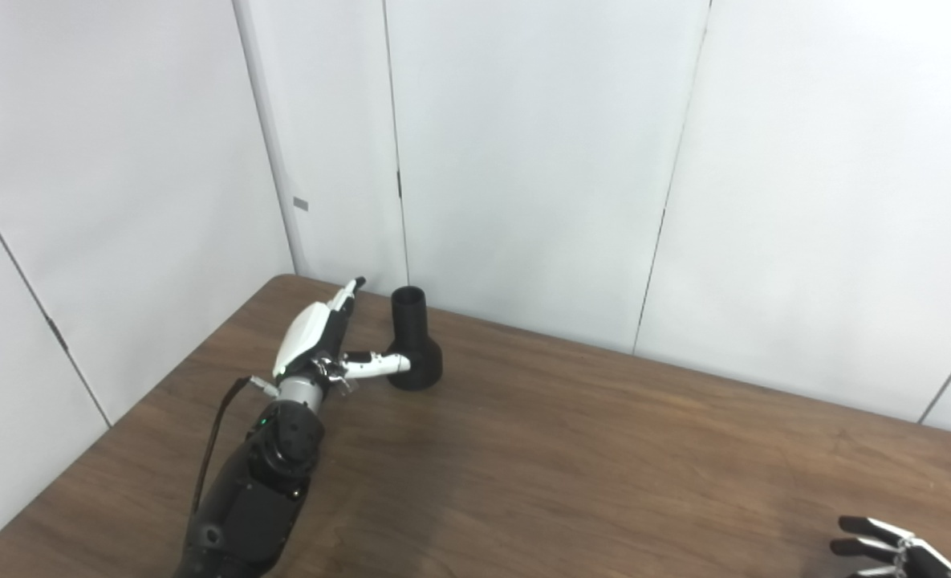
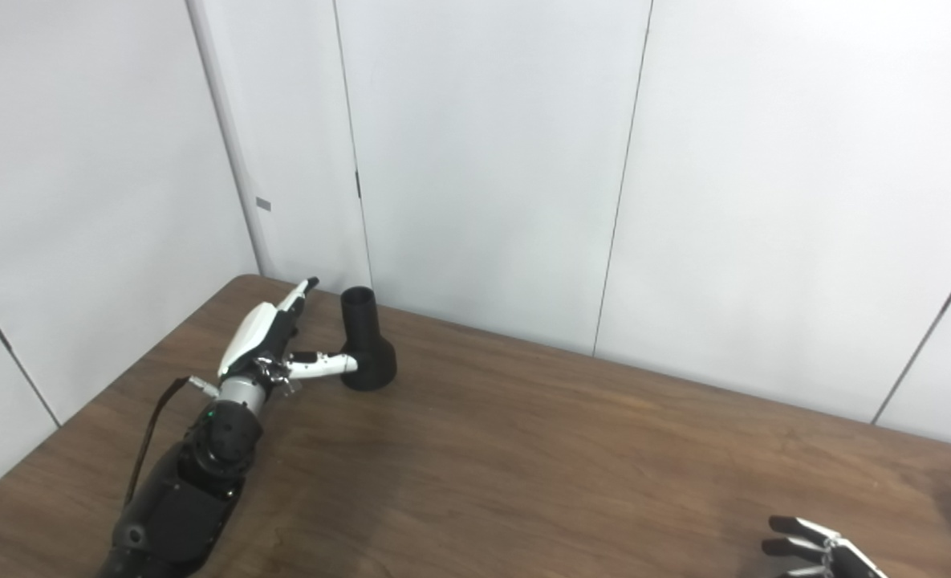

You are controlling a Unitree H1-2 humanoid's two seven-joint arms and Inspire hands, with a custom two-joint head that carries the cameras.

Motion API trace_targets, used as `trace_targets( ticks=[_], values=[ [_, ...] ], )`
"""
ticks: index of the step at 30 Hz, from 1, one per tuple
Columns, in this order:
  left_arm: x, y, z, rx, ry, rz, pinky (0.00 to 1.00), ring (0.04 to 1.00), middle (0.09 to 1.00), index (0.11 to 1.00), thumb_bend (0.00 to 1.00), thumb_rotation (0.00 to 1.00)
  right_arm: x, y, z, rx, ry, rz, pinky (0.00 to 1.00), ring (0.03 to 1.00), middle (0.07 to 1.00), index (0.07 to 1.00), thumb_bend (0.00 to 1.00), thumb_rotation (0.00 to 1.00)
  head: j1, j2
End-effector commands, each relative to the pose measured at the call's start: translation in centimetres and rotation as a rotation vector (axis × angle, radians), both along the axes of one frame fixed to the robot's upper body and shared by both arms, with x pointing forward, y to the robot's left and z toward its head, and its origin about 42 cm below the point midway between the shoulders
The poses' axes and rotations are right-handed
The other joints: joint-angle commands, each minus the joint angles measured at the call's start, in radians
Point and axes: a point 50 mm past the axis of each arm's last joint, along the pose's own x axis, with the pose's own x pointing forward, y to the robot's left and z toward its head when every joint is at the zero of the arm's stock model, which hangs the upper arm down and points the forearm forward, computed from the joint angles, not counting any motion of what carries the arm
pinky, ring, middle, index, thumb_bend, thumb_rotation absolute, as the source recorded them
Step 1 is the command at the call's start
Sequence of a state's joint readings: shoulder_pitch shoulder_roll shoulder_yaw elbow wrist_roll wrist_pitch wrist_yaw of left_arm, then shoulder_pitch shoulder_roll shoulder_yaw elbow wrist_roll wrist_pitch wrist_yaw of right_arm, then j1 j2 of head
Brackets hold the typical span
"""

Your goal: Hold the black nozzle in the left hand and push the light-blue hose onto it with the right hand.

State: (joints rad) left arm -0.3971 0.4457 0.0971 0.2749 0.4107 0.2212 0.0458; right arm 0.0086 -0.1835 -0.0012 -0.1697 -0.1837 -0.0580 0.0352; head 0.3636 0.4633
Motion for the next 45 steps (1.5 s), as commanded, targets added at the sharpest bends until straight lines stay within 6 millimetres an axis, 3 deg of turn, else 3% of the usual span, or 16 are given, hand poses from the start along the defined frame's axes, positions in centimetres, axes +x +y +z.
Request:
trace_targets(
  ticks=[1, 11, 16, 35, 43, 45],
  values=[
    [1.5, 0.0, 2.4, 0.026, -0.055, 0.000, 0.81, 0.962, 0.985, 0.999, 1.00, 0.39, 0.3, 0.1, 1.8, 0.018, -0.096, 0.027, 0.35, 0.490, 0.640, 0.696, 0.66, 0.00, 0.001, 0.002],
    [2.9, 0.2, -1.6, -0.019, -0.013, 0.028, 0.82, 0.969, 0.983, 0.995, 1.00, 0.33, -0.4, 0.1, 2.3, 0.029, -0.110, 0.011, 0.37, 0.504, 0.663, 0.727, 0.63, 0.00, -0.021, 0.008],
    [3.1, -0.4, -2.7, -0.040, -0.020, 0.002, 0.84, 0.962, 0.976, 0.989, 1.00, 0.35, -0.6, 0.2, 2.5, 0.018, -0.110, 0.012, 0.37, 0.491, 0.659, 0.725, 0.63, 0.00, -0.024, 0.013],
    [4.0, -3.7, -2.4, -0.011, 0.037, -0.077, 0.82, 0.914, 0.915, 0.899, 0.96, 0.32, -1.1, 0.6, 3.1, 0.061, -0.067, 0.006, 0.39, 0.521, 0.684, 0.741, 0.60, 0.00, -0.035, 0.031],
    [4.2, -3.9, -2.7, 0.007, 0.033, -0.095, 0.76, 0.868, 0.893, 0.895, 0.95, 0.32, -1.2, 0.6, 3.2, 0.056, -0.064, 0.005, 0.38, 0.515, 0.677, 0.738, 0.60, 0.00, -0.039, 0.038],
    [4.2, -3.8, -2.9, 0.036, 0.007, -0.087, 0.67, 0.786, 0.837, 0.854, 0.92, 0.24, -1.3, 0.6, 3.2, 0.060, -0.060, 0.003, 0.39, 0.521, 0.682, 0.744, 0.60, 0.00, -0.040, 0.040]
  ],
)
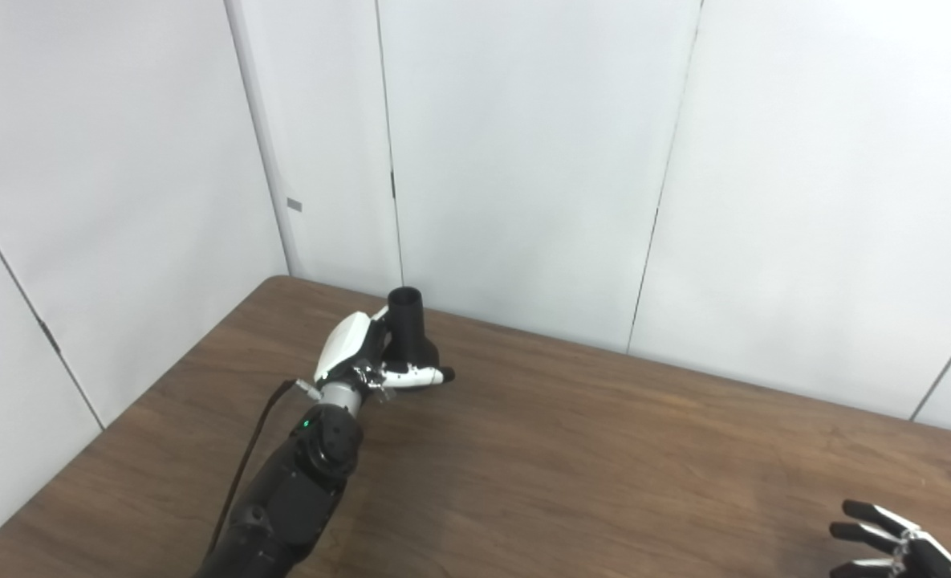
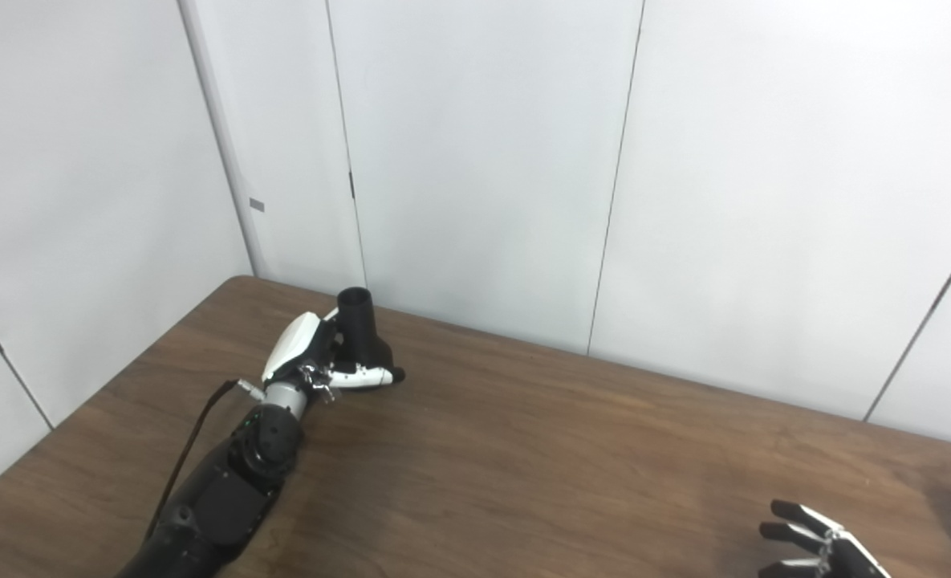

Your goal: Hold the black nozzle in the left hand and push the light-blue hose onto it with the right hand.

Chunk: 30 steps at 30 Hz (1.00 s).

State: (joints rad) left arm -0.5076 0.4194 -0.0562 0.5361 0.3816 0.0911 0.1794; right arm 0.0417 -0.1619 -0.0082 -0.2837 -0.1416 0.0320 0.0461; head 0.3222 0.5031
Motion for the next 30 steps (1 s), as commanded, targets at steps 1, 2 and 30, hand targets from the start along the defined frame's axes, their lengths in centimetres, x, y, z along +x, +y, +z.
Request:
trace_targets(
  ticks=[1, 2, 30],
  values=[
    [0.6, -0.6, -0.1, 0.021, -0.022, -0.013, 0.60, 0.703, 0.754, 0.792, 0.88, 0.16, 0.0, 0.0, 1.7, -0.004, -0.068, 0.006, 0.39, 0.520, 0.679, 0.745, 0.60, 0.00, 0.001, 0.002],
    [0.6, -0.6, -0.2, 0.026, -0.035, -0.006, 0.54, 0.622, 0.667, 0.717, 0.83, 0.07, 0.0, 0.0, 1.7, -0.006, -0.067, 0.006, 0.39, 0.519, 0.678, 0.745, 0.60, 0.00, 0.000, 0.004],
    [-3.1, -6.1, -5.6, -0.001, -0.196, -0.183, 0.35, 0.392, 0.437, 0.509, 0.52, 0.00, 0.8, 0.4, 1.3, 0.014, -0.061, -0.008, 0.40, 0.531, 0.682, 0.763, 0.57, 0.00, -0.131, 0.055]
  ],
)
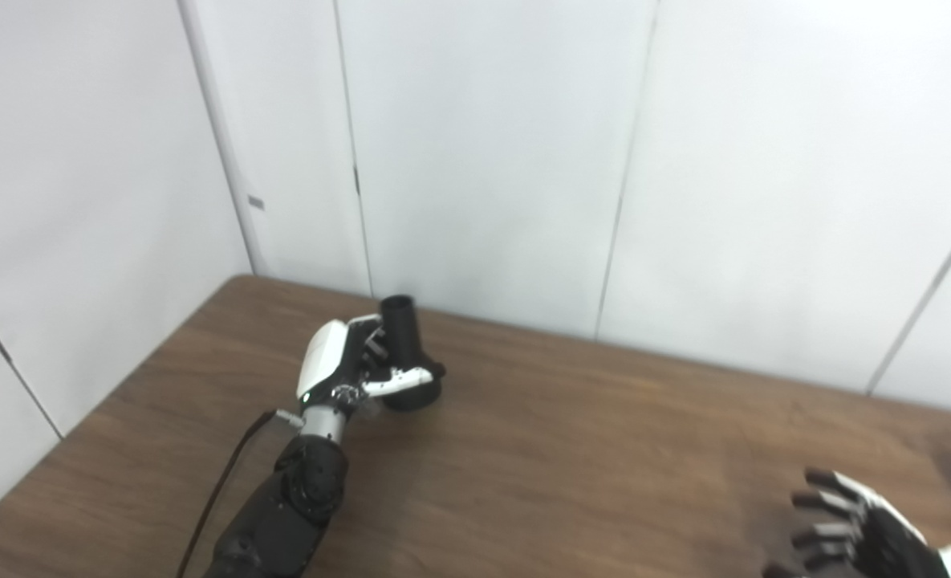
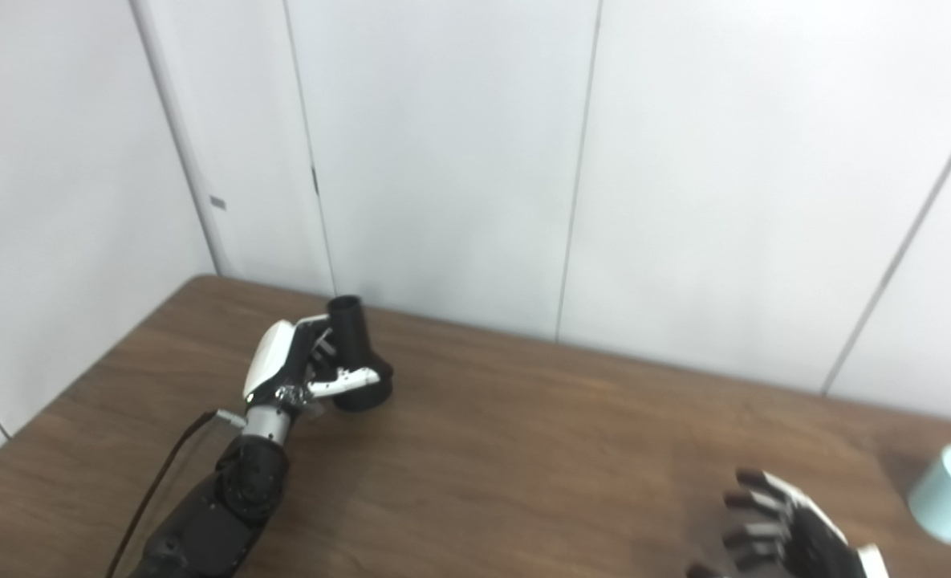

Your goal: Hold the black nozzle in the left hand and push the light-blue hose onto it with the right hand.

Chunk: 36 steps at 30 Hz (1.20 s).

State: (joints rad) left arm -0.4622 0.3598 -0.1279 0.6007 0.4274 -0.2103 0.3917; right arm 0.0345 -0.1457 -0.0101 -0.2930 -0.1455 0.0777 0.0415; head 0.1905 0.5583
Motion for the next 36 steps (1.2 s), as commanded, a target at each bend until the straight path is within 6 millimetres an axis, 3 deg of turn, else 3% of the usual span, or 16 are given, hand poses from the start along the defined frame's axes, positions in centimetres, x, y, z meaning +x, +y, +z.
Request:
trace_targets(
  ticks=[1, 9, 14, 27, 36],
  values=[
    [-1.9, -3.2, -2.8, -0.002, 0.020, -0.100, 0.34, 0.390, 0.437, 0.510, 0.52, 0.00, 0.8, -0.1, 0.8, 0.001, -0.093, 0.014, 0.39, 0.527, 0.684, 0.765, 0.57, 0.00, -0.003, 0.001],
    [-4.4, -11.4, -4.2, 0.102, 0.003, -0.426, 0.32, 0.374, 0.440, 0.509, 0.52, 0.00, 1.8, -0.6, -1.6, 0.003, -0.114, 0.014, 0.38, 0.495, 0.664, 0.734, 0.66, 0.00, -0.097, 0.037],
    [-5.2, -13.9, -5.0, 0.230, -0.009, -0.575, 0.29, 0.354, 0.435, 0.509, 0.52, 0.00, 2.3, -0.5, -2.0, 0.022, -0.119, 0.010, 0.39, 0.506, 0.670, 0.729, 0.68, 0.00, -0.136, 0.053],
    [-7.1, -14.7, -7.2, 0.414, 0.033, -0.788, 0.25, 0.299, 0.396, 0.504, 0.52, 0.00, 3.1, 0.3, -2.0, -0.008, -0.149, 0.009, 0.40, 0.514, 0.672, 0.737, 0.69, 0.06, -0.222, 0.073],
    [-7.2, -13.4, -7.9, 0.434, 0.201, -0.809, 0.31, 0.362, 0.437, 0.506, 0.52, 0.00, 3.1, 0.3, -1.7, -0.012, -0.162, -0.010, 0.41, 0.511, 0.668, 0.733, 0.70, 0.10, -0.261, 0.080]
  ],
)
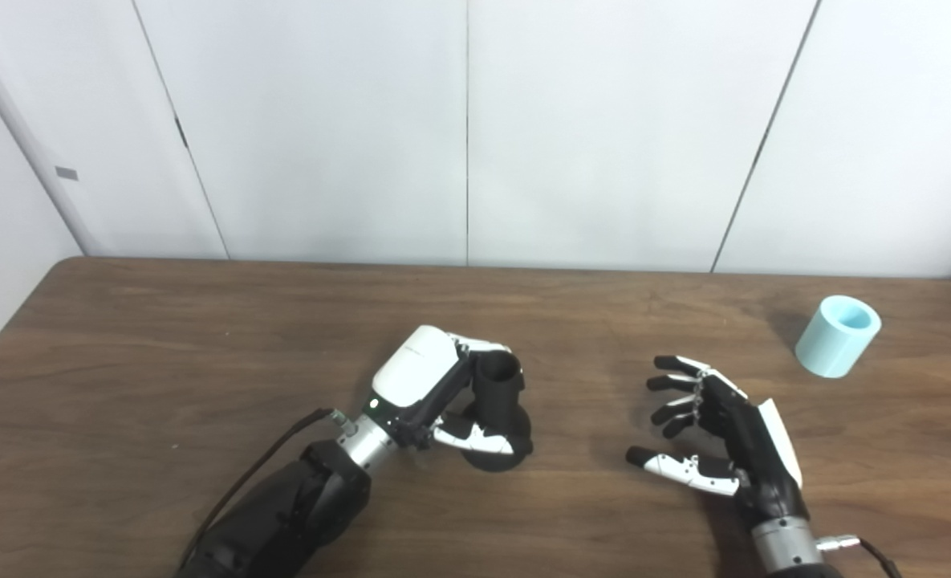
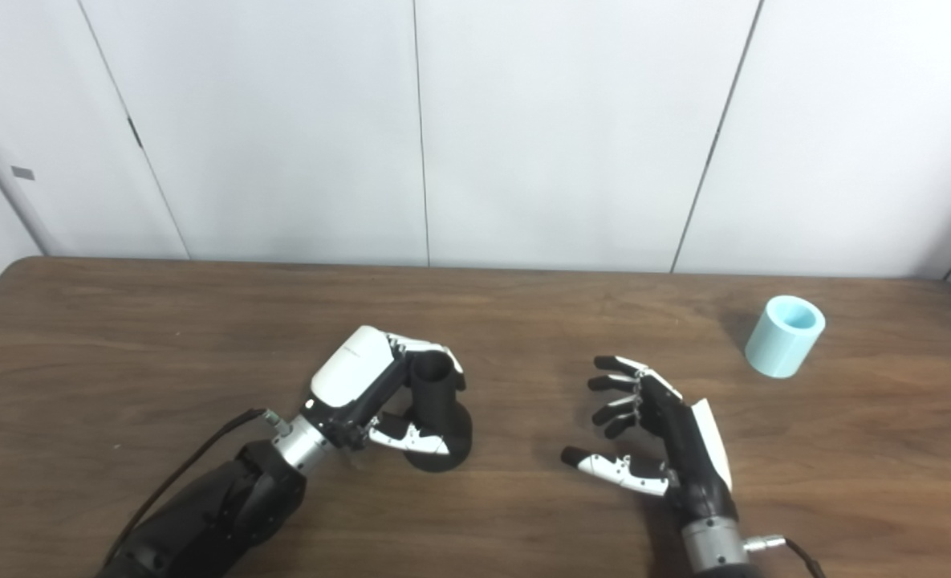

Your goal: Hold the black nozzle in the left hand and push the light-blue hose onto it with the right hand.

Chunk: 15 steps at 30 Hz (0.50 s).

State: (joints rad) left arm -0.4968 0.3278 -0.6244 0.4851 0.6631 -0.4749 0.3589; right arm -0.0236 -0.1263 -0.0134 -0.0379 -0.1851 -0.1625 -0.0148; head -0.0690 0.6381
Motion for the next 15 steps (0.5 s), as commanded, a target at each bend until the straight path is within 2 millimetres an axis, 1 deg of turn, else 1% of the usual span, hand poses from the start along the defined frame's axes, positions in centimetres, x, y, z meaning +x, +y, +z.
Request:
trace_targets(
  ticks=[1, 5, 10, 15],
  values=[
    [-3.8, 2.1, -6.7, 0.214, 0.281, 0.029, 0.31, 0.368, 0.443, 0.504, 0.52, 0.00, 0.8, 0.0, 2.1, 0.005, -0.115, 0.000, 0.41, 0.511, 0.670, 0.733, 0.70, 0.10, -0.004, 0.002],
    [-3.8, 2.6, -6.7, 0.168, 0.439, 0.112, 0.34, 0.397, 0.472, 0.504, 0.51, 0.00, 0.8, 0.0, 2.6, 0.025, -0.130, 0.000, 0.41, 0.513, 0.675, 0.733, 0.70, 0.10, -0.012, 0.009],
    [-3.9, 3.3, -7.0, 0.127, 0.533, 0.168, 0.36, 0.405, 0.465, 0.512, 0.50, 0.00, 0.9, -0.1, 2.8, 0.038, -0.144, 0.005, 0.41, 0.512, 0.680, 0.729, 0.71, 0.08, -0.016, 0.013],
    [-3.7, 4.1, -7.4, 0.100, 0.607, 0.186, 0.40, 0.417, 0.461, 0.511, 0.50, 0.00, 0.9, -0.2, 2.9, 0.041, -0.146, 0.004, 0.42, 0.511, 0.677, 0.730, 0.71, 0.07, -0.029, 0.018]
  ],
)
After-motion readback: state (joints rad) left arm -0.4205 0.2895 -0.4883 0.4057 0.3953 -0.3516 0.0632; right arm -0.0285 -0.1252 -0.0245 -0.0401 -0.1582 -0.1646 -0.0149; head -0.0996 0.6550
